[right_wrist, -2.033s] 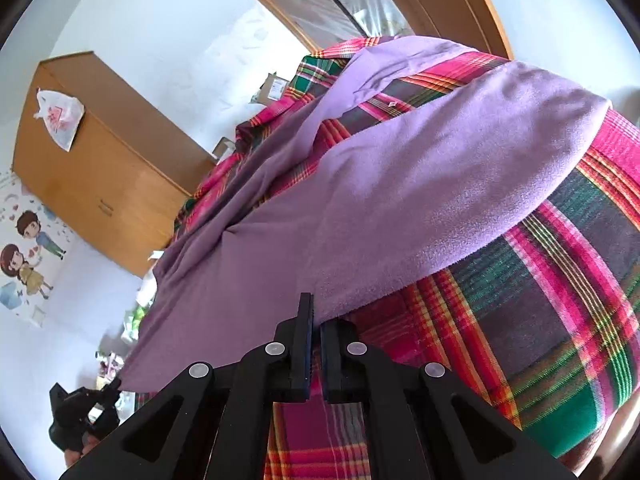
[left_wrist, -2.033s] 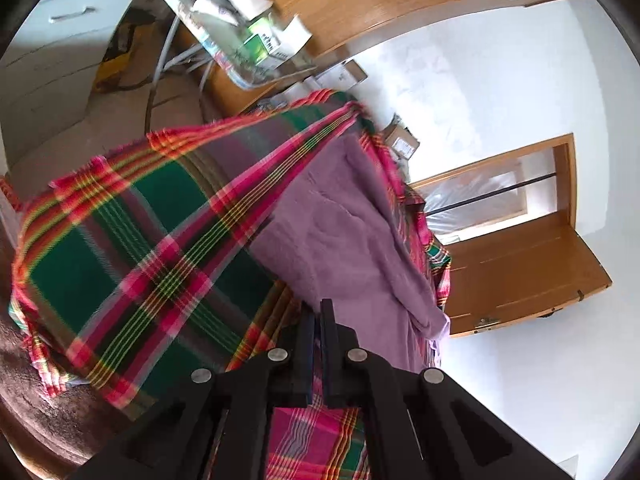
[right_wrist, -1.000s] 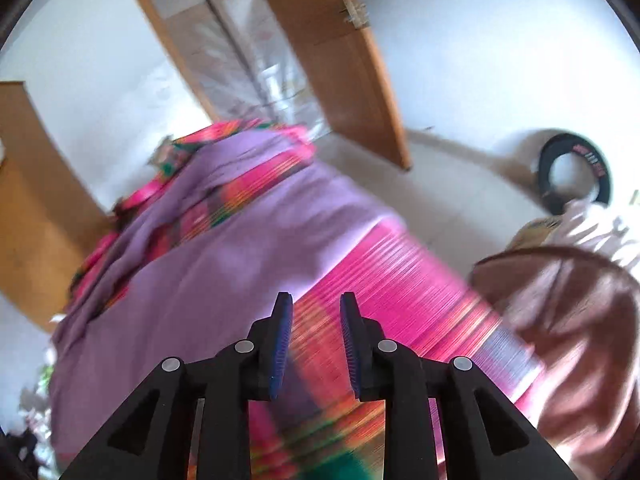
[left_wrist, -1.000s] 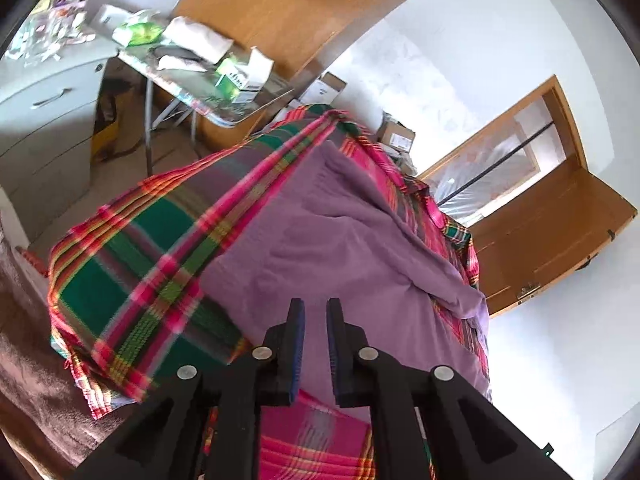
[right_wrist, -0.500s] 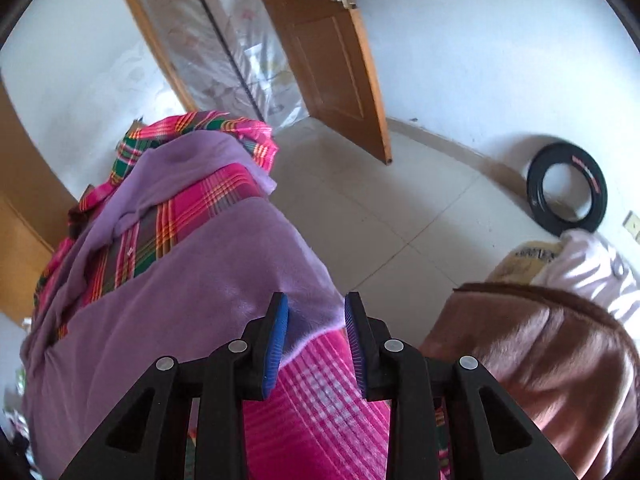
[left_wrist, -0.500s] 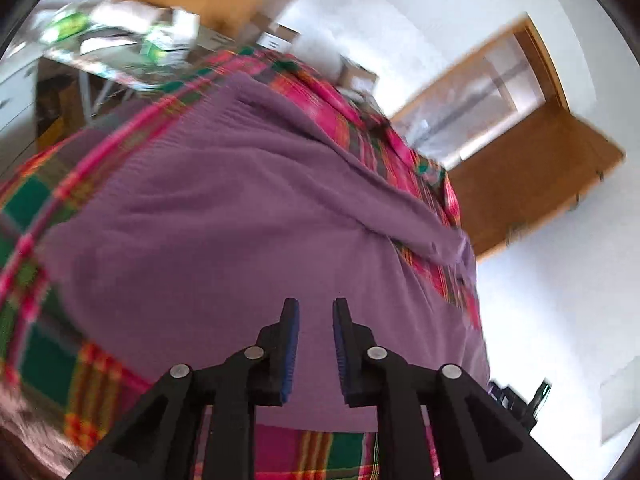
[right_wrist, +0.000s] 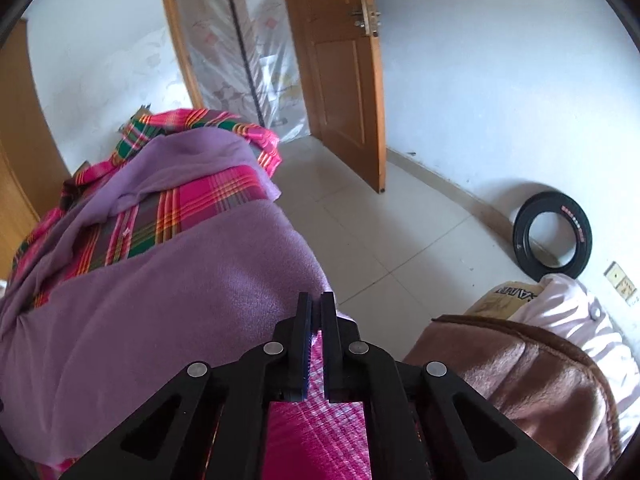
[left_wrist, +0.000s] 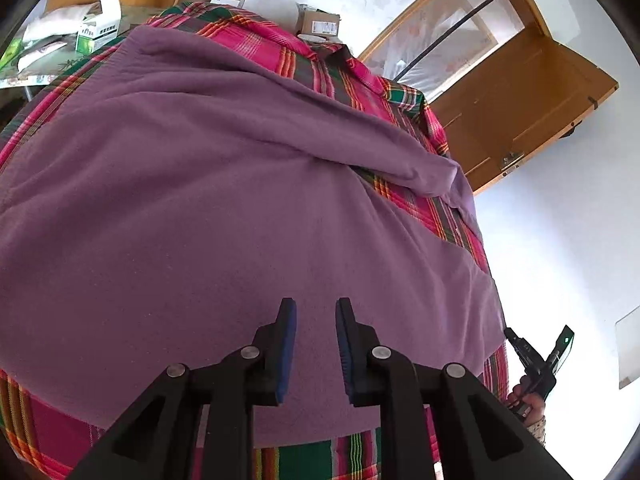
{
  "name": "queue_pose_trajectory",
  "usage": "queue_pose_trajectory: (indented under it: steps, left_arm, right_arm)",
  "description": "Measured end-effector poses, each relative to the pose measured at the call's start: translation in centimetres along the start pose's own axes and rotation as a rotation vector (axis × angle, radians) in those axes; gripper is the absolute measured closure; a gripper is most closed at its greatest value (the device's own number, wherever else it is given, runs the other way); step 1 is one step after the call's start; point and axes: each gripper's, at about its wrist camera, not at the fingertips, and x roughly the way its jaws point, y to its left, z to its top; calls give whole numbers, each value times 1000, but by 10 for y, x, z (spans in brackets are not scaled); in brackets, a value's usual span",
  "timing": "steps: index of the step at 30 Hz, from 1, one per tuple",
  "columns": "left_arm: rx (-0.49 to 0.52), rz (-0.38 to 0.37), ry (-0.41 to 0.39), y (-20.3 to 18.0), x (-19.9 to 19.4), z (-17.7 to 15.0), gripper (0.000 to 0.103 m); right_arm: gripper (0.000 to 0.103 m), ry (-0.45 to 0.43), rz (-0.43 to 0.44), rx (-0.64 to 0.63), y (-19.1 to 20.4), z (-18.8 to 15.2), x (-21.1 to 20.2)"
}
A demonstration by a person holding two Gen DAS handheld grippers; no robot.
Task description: Fold clothes
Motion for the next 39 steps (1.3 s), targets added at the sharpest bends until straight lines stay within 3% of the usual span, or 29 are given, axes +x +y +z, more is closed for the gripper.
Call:
queue_pose_trajectory:
  steps: [4,11,14,17,21,28,30,39]
  left_arm:
    - [-26,18,-5,7,-3,1,83]
    - [-75,27,7,22,-2,0,83]
    - [-52,63,-17,21,-8,0,83]
    - [-61,40,-28,24,-16,3,83]
    - [-49,68,-80,26,-34,11,83]
    - [-34,91,-185,29,-77,43,83]
    - [-7,101,-208,23,-86,59,83]
    - [125,137,-297,-4,-116,134,79]
  right_arm:
    - [99,-45,0,45,-10,2,-16]
    - [99,-5,-48,31,-13,-5,-16]
    - [98,7,-69,29,-11,-8,-16]
    - [95,25,-69,31,-9,-4,-19]
    - [95,-21,-50,12,1,8,-36]
    - [95,-135,95,-107,62,53,-76]
    - [90,-168,153,-147,85,68,-87]
    - [86,-274,387,-400,228,134,-121]
